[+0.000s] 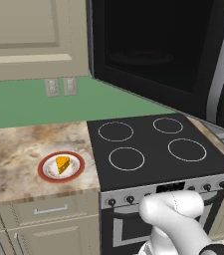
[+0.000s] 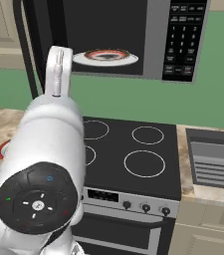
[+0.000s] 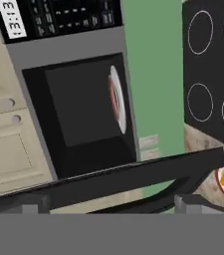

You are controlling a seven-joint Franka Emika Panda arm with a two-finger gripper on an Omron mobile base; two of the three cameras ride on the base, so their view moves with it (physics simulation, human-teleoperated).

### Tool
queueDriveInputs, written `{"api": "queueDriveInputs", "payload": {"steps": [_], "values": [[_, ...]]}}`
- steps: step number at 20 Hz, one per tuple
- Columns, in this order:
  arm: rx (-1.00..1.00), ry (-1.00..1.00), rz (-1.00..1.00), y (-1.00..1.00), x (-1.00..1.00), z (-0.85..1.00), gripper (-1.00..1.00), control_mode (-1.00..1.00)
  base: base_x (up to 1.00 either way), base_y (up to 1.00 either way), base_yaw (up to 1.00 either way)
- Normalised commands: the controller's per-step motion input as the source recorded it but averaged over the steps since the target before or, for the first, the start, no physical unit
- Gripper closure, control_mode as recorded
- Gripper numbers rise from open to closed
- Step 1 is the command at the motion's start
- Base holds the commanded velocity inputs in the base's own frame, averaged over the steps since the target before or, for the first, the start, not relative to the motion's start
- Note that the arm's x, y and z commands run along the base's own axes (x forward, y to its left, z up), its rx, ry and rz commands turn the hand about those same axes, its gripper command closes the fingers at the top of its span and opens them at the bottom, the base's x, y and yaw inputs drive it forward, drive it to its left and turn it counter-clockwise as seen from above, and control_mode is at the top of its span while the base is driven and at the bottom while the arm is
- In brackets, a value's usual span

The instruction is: Pick the cheese from the counter and place it in the microwave. Then turn on the microwave.

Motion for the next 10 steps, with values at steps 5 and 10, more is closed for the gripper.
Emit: {"api": "queueDriveInputs", "payload": {"steps": [5,10], "values": [[0.51,-0.16,0.20,-0.09,0.31,-0.16,-1.00,-1.00,0.00,0.00,0.00],[0.31,-0.15,0.22,-0.03,0.37,-0.23,-1.00,-1.00,0.00,0.00,0.00]]}}
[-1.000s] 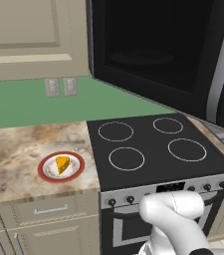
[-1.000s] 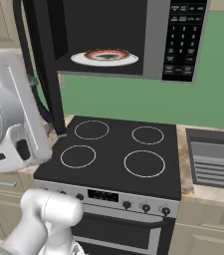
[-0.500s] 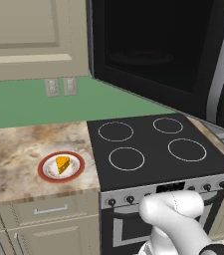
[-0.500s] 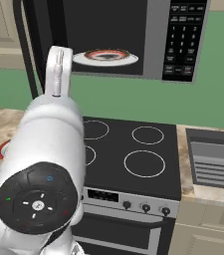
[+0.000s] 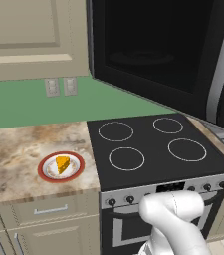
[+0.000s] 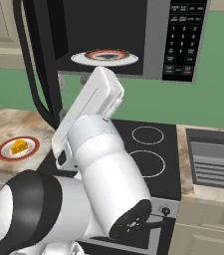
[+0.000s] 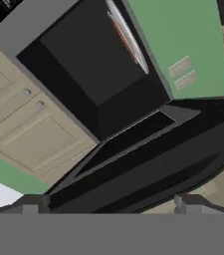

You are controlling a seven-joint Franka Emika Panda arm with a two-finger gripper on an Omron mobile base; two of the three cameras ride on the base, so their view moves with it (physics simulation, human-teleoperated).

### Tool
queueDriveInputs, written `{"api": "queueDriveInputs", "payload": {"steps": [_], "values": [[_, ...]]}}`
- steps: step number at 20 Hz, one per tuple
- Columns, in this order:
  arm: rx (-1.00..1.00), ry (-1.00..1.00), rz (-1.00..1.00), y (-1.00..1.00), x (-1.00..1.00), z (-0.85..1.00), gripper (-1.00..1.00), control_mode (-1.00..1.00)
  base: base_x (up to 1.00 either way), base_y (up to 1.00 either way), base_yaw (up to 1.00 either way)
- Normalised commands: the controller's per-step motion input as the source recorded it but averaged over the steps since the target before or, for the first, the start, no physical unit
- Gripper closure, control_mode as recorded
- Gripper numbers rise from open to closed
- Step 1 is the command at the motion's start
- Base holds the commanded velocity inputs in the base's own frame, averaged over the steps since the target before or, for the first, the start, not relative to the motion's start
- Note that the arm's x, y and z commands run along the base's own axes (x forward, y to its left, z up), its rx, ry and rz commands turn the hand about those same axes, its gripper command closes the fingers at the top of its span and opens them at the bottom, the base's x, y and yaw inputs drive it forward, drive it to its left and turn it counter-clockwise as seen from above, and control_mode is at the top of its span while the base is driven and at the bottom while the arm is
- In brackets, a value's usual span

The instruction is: Pick the cheese from the counter and place it in the microwave. Then turn on the microwave.

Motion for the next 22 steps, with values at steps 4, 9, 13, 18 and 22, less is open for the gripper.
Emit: {"api": "queueDriveInputs", "payload": {"steps": [4,9,13,18,22], "values": [[0.10,-0.12,0.22,-0.06,0.35,-0.18,-1.00,-1.00,0.00,0.00,0.00],[0.00,-0.13,0.25,-0.13,0.30,-0.09,-1.00,-1.00,0.00,0.00,0.00],[0.00,-0.11,0.26,-0.16,0.23,-0.02,-1.00,-1.00,0.00,0.00,0.00],[0.00,-0.10,0.26,-0.15,0.25,-0.01,-1.00,-1.00,0.00,0.00,0.00],[-0.01,-0.13,0.22,-0.12,0.24,-0.05,-1.00,-1.00,0.00,0.00,0.00]]}}
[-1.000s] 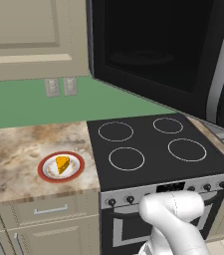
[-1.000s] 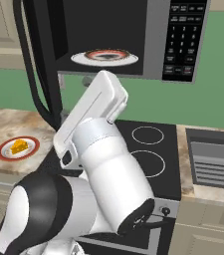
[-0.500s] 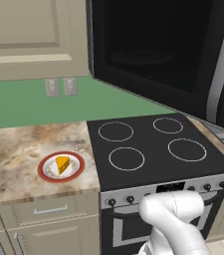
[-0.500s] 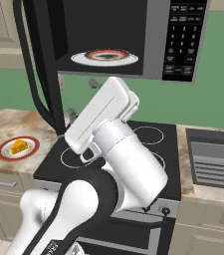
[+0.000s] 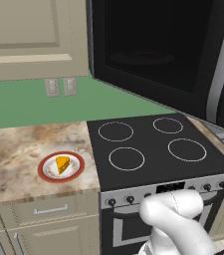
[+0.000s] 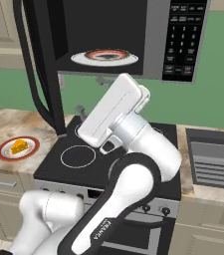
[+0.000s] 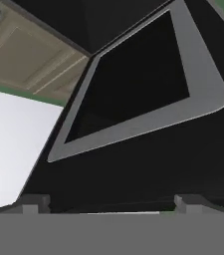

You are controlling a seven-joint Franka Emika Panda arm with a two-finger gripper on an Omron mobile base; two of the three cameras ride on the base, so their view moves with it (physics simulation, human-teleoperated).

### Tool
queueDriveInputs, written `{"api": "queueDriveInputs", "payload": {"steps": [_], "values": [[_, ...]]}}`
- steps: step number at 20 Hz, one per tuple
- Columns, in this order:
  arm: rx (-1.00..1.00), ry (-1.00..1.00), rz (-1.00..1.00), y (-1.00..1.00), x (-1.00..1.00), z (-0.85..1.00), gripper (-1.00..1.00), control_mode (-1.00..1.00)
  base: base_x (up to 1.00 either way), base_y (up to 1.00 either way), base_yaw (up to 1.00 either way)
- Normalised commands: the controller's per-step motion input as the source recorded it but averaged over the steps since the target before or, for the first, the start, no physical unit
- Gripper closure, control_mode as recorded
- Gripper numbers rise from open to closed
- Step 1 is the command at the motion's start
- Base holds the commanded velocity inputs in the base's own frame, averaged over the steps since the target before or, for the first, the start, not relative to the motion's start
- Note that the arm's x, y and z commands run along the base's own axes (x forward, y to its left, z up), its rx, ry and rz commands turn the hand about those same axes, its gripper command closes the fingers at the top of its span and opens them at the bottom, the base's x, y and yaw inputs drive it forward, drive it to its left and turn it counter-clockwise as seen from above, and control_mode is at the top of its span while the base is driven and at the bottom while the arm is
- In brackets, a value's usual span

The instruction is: Pick the cheese from the counter and place it in the microwave. Then turn on the microwave.

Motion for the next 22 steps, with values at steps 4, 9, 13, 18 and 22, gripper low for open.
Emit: {"api": "queueDriveInputs", "payload": {"steps": [4,9,13,18,22], "values": [[-0.06,-0.26,0.15,0.00,0.21,-0.13,-1.00,-1.00,0.00,0.00,0.00],[-0.09,-0.30,0.03,0.00,0.26,-0.13,-1.00,-1.00,0.00,0.00,0.00],[-0.11,-0.28,0.00,0.00,0.31,-0.08,-1.00,-1.00,0.00,0.00,0.00],[-0.09,-0.07,-0.02,-0.07,0.35,0.00,-1.00,-1.00,0.00,0.00,0.00],[-0.12,0.00,-0.11,-0.20,0.35,0.00,-1.00,-1.00,0.00,0.00,0.00]]}}
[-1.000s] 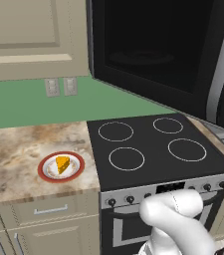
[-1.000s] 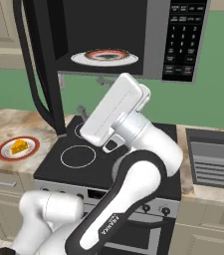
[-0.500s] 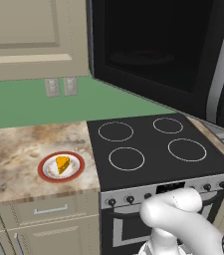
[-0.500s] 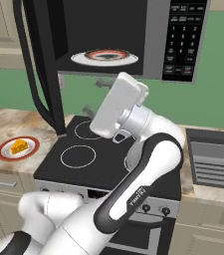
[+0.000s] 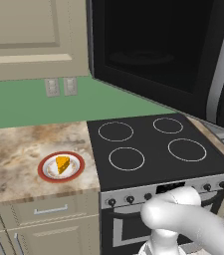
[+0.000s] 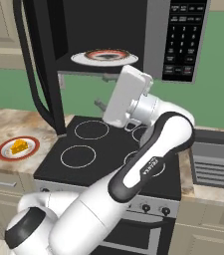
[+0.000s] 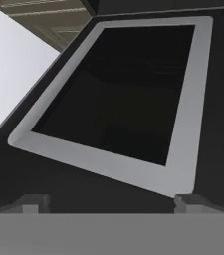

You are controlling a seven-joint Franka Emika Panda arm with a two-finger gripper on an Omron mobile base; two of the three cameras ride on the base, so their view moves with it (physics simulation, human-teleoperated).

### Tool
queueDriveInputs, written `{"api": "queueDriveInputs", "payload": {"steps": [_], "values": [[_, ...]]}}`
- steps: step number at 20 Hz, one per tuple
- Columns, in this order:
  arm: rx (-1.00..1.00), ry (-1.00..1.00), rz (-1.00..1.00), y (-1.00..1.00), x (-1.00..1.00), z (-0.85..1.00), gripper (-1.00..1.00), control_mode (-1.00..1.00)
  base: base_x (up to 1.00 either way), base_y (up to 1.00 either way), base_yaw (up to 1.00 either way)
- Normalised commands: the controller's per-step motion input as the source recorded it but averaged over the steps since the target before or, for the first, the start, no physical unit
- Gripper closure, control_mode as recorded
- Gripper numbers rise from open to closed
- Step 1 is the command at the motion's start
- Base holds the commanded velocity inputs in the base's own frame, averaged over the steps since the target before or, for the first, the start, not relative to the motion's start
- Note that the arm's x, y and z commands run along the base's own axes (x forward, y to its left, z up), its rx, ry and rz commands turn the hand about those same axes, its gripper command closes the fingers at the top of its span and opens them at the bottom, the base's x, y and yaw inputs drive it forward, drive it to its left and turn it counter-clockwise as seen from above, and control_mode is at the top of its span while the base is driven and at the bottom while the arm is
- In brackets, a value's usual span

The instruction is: Pick the cheese from the counter and place it in the microwave. Then turn on the microwave.

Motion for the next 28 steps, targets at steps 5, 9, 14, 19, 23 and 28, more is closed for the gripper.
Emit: {"api": "queueDriveInputs", "payload": {"steps": [5,9,14,19,23,28], "values": [[-0.09,0.00,-0.09,-0.13,0.27,-0.05,-1.00,-1.00,0.00,0.00,0.00],[-0.02,0.00,-0.03,-0.04,0.16,-0.16,-1.00,-1.00,0.00,0.00,0.00],[0.00,0.00,-0.02,0.02,0.21,-0.15,-1.00,-1.00,0.00,0.00,0.00],[0.00,0.00,0.00,0.01,0.22,-0.04,-1.00,-1.00,0.00,0.00,0.00],[-0.02,-0.04,-0.01,0.06,0.10,0.00,-1.00,-1.00,0.00,0.00,0.00],[-0.12,-0.04,-0.08,0.11,0.00,0.00,-1.00,-1.00,0.00,0.00,0.00]]}}
